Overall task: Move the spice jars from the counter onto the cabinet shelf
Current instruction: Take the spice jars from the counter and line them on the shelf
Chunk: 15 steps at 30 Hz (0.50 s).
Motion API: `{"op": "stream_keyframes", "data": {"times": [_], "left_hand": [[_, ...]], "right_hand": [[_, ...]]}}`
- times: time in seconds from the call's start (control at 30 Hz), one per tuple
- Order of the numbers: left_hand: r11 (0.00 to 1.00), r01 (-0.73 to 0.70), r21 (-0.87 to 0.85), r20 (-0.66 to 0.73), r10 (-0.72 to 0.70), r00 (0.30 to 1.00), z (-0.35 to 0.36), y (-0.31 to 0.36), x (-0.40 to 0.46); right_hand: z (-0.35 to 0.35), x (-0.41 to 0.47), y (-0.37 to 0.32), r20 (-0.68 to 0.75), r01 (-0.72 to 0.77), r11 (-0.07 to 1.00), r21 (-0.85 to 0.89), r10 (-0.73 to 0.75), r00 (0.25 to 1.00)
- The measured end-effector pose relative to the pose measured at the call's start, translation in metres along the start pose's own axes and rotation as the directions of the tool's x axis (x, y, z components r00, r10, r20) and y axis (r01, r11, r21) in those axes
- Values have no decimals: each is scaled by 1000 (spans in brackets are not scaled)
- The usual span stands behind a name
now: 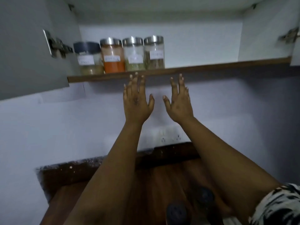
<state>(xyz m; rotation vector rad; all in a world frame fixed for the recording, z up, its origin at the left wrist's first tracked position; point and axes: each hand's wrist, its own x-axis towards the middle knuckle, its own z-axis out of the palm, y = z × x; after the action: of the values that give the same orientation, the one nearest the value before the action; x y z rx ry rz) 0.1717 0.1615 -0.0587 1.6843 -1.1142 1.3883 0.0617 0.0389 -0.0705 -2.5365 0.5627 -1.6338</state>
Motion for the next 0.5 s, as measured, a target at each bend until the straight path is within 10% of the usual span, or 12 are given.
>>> {"op": "stream_keyframes", "data": {"times": [0.27, 0.5], "left_hand": [[959, 285, 9, 562, -240, 791, 3, -7, -193], [726, 664, 177, 897, -397, 194, -32, 25, -352]], "right_hand": [[37, -186, 30, 410, -322, 946, -41, 310, 858], [34, -307, 60, 704, -335, 867, -369, 496, 508]]}}
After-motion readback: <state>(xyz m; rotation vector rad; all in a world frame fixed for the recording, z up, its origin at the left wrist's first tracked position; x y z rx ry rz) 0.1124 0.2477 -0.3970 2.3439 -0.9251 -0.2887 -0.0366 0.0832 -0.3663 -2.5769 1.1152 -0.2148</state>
